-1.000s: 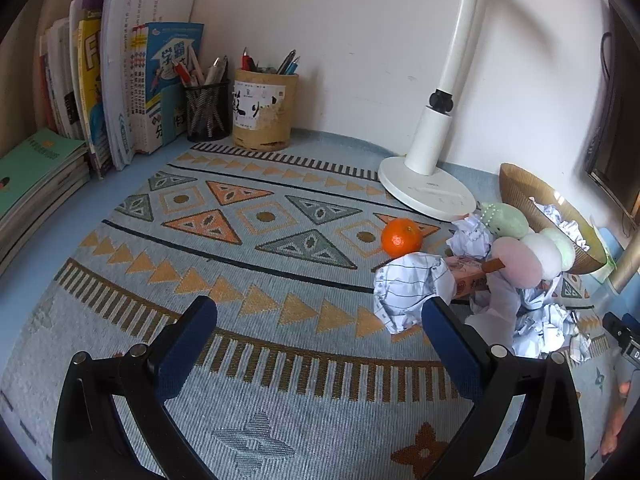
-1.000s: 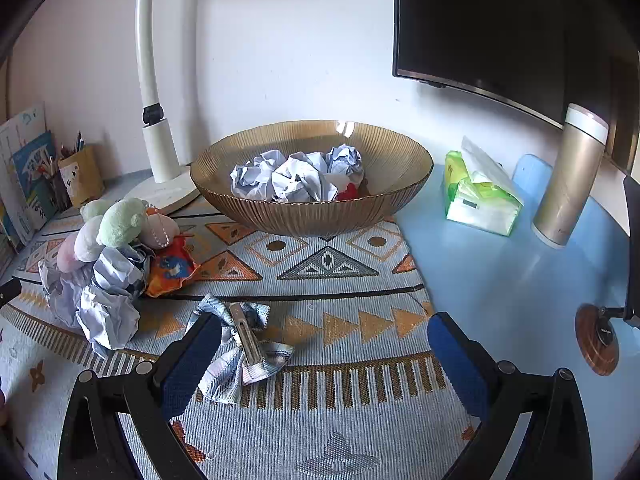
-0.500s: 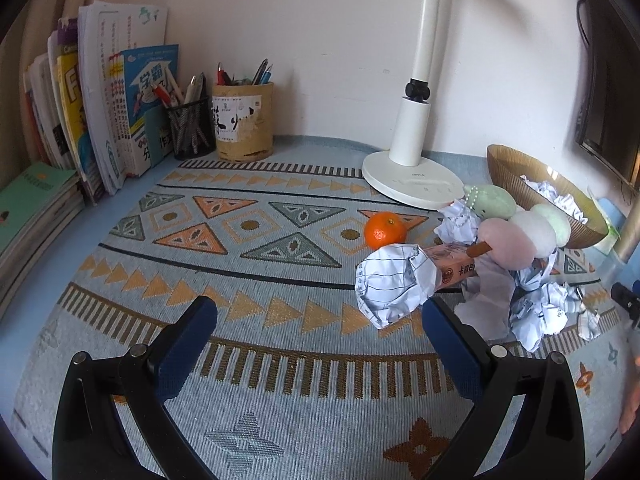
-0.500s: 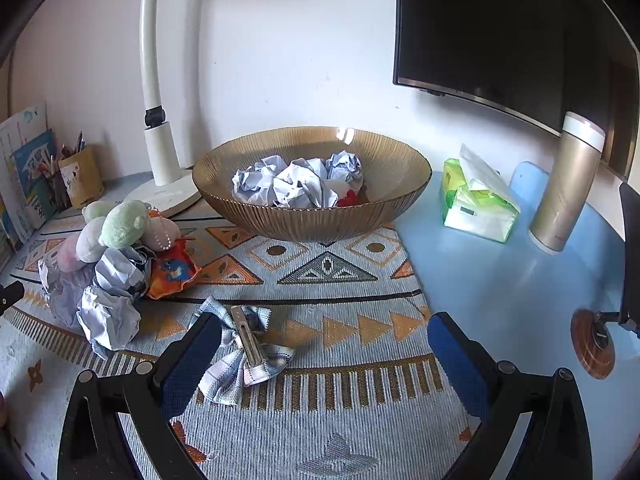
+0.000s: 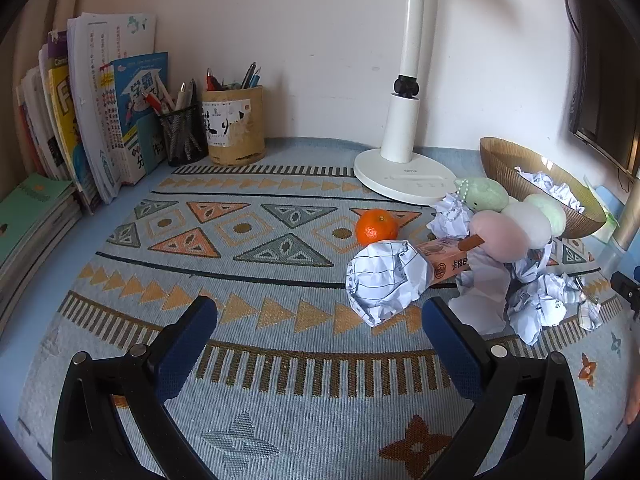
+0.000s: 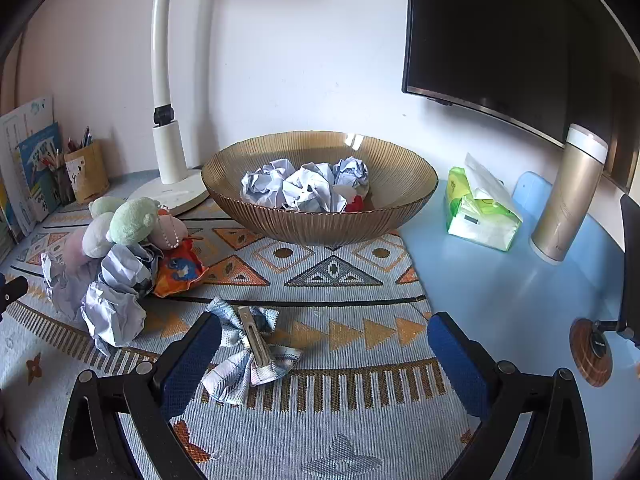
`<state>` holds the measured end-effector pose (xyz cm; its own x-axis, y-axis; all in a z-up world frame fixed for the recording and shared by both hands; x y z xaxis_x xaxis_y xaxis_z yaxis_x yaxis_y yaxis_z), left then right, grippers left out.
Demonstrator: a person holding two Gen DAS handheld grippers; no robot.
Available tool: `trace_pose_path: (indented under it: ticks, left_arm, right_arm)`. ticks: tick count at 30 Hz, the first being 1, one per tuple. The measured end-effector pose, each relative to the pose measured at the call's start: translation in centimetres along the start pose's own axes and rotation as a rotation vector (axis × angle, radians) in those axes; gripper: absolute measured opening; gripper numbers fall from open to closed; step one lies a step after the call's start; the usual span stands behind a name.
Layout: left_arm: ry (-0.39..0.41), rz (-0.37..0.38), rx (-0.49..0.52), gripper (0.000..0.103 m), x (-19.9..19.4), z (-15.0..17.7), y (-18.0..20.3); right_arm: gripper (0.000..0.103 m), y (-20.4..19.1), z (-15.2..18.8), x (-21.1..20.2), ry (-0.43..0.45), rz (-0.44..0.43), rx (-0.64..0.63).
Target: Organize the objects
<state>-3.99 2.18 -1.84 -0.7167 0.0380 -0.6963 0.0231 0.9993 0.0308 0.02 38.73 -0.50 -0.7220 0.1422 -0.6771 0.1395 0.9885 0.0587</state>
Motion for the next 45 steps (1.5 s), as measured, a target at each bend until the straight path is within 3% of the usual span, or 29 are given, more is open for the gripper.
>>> trace_pose_path:
  ticks: [7, 21, 29, 45]
  left_arm:
    - [-0.009, 0.039, -0.031, 0.102, 0.2, 0.0, -0.2]
    - [-0.001, 0.037, -0.034, 0.102, 0.0, 0.1, -0.5]
    - [0.004, 0.034, 0.021, 0.102, -0.4, 0.2, 0.5]
    - [0.003, 0.063, 0.013, 0.102, -0.4, 0.3, 1.1]
  right_arm:
    - [0.103, 0.1, 0.2, 0.3, -0.020, 0.000, 0.005]
    - [0.103, -0.1, 0.1, 0.3, -0.014, -0.003, -0.004]
    - [0.103, -0.9, 0.2, -0.2, 0.002, -0.043, -0.030]
    - [0.103, -0.3, 0.2, 0.2, -0.020, -0.009, -0.008]
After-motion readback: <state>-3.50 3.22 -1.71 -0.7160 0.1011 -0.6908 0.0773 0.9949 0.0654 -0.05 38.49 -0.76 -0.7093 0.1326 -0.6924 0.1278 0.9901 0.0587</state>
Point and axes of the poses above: each gripper's, at about its wrist camera, not at the fingertips, and x roughly the way its jaws point, y to its right, z to its underside, the point moved 10 cm from there along x, roughly the way its jaws point, and after that the axes turned 6 degrees about -y, right-handed, at the moved point
